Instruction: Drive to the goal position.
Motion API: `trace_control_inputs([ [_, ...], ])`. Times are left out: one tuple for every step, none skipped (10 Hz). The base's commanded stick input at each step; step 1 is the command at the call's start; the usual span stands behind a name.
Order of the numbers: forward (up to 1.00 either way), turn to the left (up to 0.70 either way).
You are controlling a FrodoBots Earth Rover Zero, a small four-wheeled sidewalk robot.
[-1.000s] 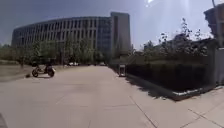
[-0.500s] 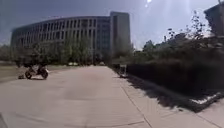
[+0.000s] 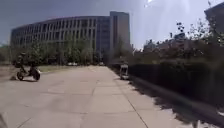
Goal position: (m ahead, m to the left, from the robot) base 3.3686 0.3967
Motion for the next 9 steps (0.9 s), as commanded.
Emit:
trace_control_inputs([
  [1.00,0.00],
  [1.00,0.00],
  [1.00,0.00],
  [1.00,0.00],
  [1.00,0.00],
  [1.00,0.00],
  [1.00,0.00],
  [1.00,0.00],
  [1.00,0.00],
])
